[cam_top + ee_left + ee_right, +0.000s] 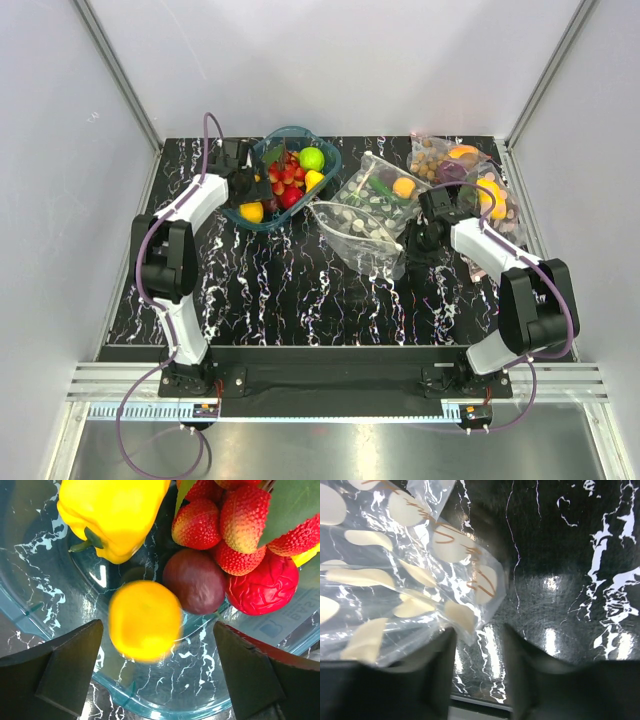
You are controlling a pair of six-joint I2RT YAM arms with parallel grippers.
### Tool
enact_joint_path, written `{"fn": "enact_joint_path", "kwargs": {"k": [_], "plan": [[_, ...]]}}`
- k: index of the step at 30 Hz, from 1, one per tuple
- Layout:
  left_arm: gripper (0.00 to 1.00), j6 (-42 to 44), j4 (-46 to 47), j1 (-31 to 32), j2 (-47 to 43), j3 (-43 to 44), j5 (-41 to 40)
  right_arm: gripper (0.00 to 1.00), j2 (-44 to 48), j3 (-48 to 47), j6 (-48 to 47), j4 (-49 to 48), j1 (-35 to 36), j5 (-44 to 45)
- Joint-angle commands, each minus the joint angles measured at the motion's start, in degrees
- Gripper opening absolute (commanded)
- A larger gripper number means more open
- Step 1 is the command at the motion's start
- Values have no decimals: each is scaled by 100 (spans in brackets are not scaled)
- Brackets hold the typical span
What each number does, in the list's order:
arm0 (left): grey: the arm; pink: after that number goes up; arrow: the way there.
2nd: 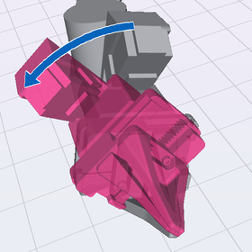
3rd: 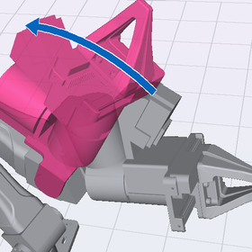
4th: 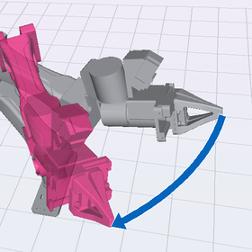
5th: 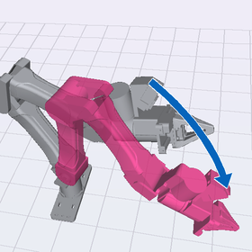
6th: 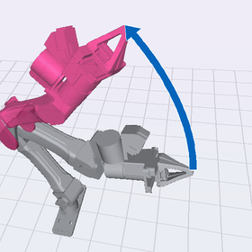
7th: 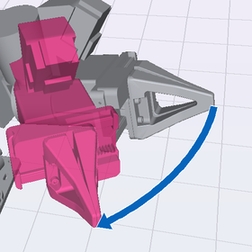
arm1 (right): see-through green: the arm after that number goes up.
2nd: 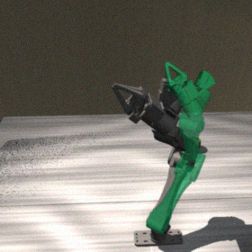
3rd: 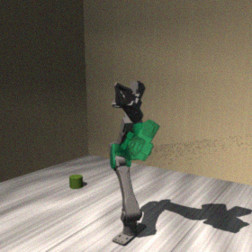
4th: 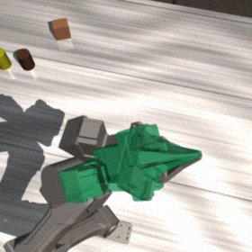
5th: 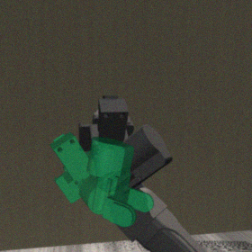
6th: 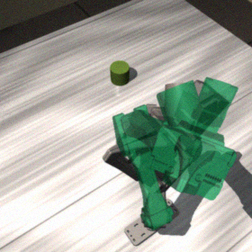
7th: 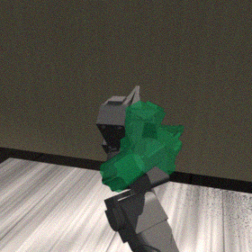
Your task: Open the zip-top bag and remove the fake food
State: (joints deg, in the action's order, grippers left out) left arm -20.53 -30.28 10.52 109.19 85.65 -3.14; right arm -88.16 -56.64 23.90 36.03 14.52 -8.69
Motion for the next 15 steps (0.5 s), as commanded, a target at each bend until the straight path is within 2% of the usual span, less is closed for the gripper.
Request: {"fn": "enact_joint_path", "kwargs": {"k": [1, 3, 5, 15], "plan": [[99, -3, 207, -24, -511, -170, -178, 51, 123, -242, -105, 36, -37, -115], [99, -12, 181, -33, -643, -241, -196, 63, 167, -277, -131, 88, -37, -116], [99, -12, 137, -33, -854, -302, -187, 70, 255, -330, -166, 246, -37, 7], [99, -100, -574, -33, -1961, -514, 67, 90, 1326, -567, -219, 1107, -204, 780]]}}
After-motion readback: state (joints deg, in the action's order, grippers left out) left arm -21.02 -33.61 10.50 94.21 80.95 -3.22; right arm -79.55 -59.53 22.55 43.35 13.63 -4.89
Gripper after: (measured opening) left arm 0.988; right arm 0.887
